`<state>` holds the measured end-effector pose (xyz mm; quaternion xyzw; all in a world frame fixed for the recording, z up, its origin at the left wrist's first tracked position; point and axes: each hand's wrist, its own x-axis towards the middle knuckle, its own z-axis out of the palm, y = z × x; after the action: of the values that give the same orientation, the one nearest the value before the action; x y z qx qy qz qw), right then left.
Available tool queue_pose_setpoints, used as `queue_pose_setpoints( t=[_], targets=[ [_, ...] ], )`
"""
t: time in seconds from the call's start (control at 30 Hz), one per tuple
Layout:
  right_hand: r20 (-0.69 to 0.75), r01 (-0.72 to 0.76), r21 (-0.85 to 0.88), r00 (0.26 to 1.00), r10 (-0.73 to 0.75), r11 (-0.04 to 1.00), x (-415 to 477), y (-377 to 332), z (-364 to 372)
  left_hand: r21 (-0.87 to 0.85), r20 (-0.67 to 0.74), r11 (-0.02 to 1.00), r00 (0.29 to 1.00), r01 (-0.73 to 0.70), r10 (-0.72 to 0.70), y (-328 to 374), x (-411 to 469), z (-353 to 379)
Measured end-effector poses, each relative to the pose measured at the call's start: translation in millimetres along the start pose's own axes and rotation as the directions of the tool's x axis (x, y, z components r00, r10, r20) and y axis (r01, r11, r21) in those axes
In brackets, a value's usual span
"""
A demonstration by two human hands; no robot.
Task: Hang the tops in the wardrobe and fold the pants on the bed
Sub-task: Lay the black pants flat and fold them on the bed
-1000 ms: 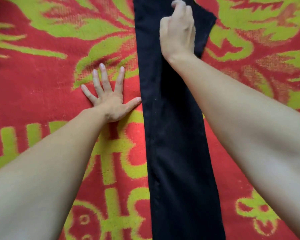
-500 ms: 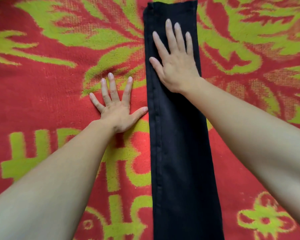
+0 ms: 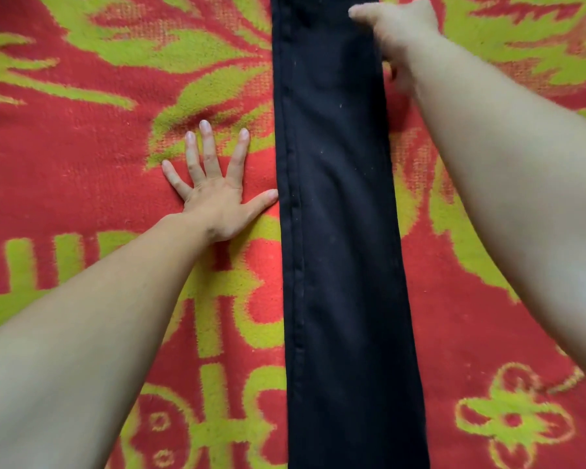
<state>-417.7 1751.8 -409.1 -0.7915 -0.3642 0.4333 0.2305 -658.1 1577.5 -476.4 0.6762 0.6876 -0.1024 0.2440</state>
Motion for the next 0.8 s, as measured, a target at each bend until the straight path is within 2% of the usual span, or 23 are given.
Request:
queue_pose_setpoints(
  t=[0.1, 0.17, 0.27, 0.37, 0.43, 0.5, 0.53, 0.6, 0.67, 0.73, 0.77, 0.8],
  targets=[
    [0.232, -0.040, 0.074, 0.972, 0.022, 0.996, -5.6, -9.0, -10.9, 0.007, -0.018, 1.000, 1.000, 0.008, -0.008, -0.4, -0.1, -1.5],
    [0.294, 0.012, 0.172, 0.954, -0.063, 0.985, -21.3, -12.9, -17.9, 0.000, -0.001, 1.000, 1.000, 0.017, -0.017, -0.6, -0.6, -3.7],
    [0.180, 0.326, 0.204, 0.914, -0.363, 0.923, -64.2, -12.1, -38.1, 0.007, 0.019, 0.999, 0.999, 0.049, -0.049, 3.5, -1.7, -9.7],
    [0.074, 0.577, 0.145, 0.804, -0.590, 0.804, -120.0, 7.1, -59.4, 0.005, 0.007, 0.996, 0.996, 0.093, -0.093, 12.7, -13.0, -18.2],
    [0.019, 0.707, 0.089, 0.703, -0.711, 0.702, -156.3, 39.4, -70.8, -0.086, -0.084, 0.990, 0.989, 0.113, -0.121, 21.4, -29.2, -21.8],
    [0.010, 0.781, -0.082, 0.621, -0.784, 0.619, -188.4, 89.3, -76.8, -0.273, -0.216, 0.958, 0.965, 0.083, -0.145, 32.9, -57.5, -21.6],
    [0.060, 0.770, -0.155, 0.633, -0.772, 0.619, -202.8, 119.3, -78.0, -0.413, -0.271, 0.908, 0.944, 0.061, -0.187, 38.6, -74.0, -19.0],
    [0.265, 0.643, -0.269, 0.765, -0.587, 0.717, -229.1, 176.0, -77.6, -0.696, -0.286, 0.716, 0.891, 0.059, -0.352, 53.3, -110.1, -10.3],
    [0.430, 0.557, -0.341, 0.809, -0.401, 0.757, -246.1, 217.1, -74.2, -0.878, -0.078, 0.449, 0.875, 0.168, -0.478, 68.0, -138.8, 1.8],
    [0.358, 0.498, -0.321, 0.851, -0.384, 0.805, -254.5, 231.8, -70.8, -0.915, 0.232, 0.204, 0.866, 0.349, -0.442, 80.3, -158.3, 14.4],
    [0.261, 0.465, -0.286, 0.879, -0.398, 0.838, -256.8, 230.8, -68.5, -0.904, 0.319, 0.151, 0.866, 0.400, -0.385, 84.9, -165.5, 20.6],
    [0.168, 0.441, -0.245, 0.896, -0.410, 0.863, -259.3, 228.8, -66.9, -0.897, 0.343, 0.156, 0.875, 0.413, -0.341, 88.8, -170.4, 26.1]
  ],
)
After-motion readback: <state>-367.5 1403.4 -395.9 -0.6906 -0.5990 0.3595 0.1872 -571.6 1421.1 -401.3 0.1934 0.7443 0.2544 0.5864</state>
